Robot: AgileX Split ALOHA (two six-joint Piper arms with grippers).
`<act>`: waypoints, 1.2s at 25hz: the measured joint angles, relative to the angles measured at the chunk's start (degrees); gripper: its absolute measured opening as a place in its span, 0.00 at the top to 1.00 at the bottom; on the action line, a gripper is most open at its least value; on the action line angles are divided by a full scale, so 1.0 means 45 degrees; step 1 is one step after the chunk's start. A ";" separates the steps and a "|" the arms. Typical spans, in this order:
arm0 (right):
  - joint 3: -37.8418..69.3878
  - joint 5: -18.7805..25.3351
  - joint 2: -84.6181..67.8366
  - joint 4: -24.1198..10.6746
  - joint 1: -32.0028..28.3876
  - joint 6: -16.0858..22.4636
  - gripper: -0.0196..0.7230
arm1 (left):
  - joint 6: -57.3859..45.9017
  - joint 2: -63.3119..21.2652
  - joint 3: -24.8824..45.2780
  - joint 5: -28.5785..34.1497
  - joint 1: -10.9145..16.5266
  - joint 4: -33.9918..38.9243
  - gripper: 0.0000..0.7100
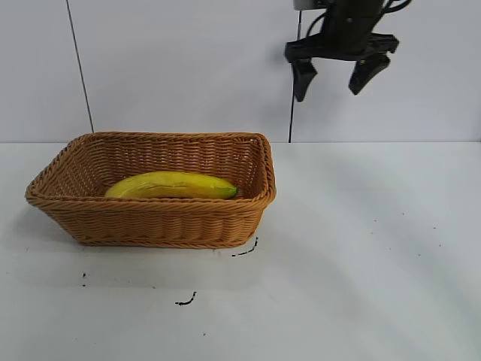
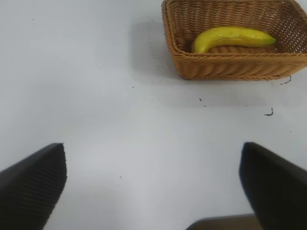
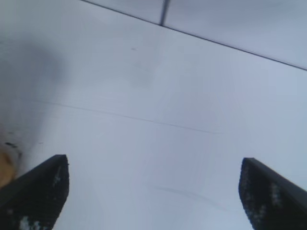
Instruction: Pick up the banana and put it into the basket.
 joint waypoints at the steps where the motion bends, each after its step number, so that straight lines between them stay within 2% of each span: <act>1: 0.0024 0.0029 -0.0019 0.0030 -0.0299 0.0000 0.05 | 0.0000 0.0000 0.0000 0.0000 0.0000 0.0000 0.02; 6: 0.1212 0.0054 -0.0650 0.0116 -0.1152 0.0000 0.05 | 0.0000 0.0000 0.0000 0.0000 0.0000 0.0000 0.02; 10: 0.3111 0.0054 -0.1856 0.0116 -0.1497 0.0000 0.05 | 0.0000 0.0000 0.0000 0.0000 0.0000 0.0000 0.02; 13: 0.4987 0.0041 -0.3191 0.0116 -0.1549 0.0060 0.05 | 0.0000 0.0000 0.0000 0.0000 0.0000 0.0000 0.02; 22: 1.1993 0.0027 -0.8670 0.0898 -0.1549 0.0149 0.05 | 0.0000 0.0000 0.0000 0.0000 0.0000 0.0000 0.02; 30: 1.7497 -0.0227 -1.4045 0.0943 -0.1549 0.0227 0.05 | 0.0000 0.0000 0.0000 0.0000 0.0000 0.0000 0.02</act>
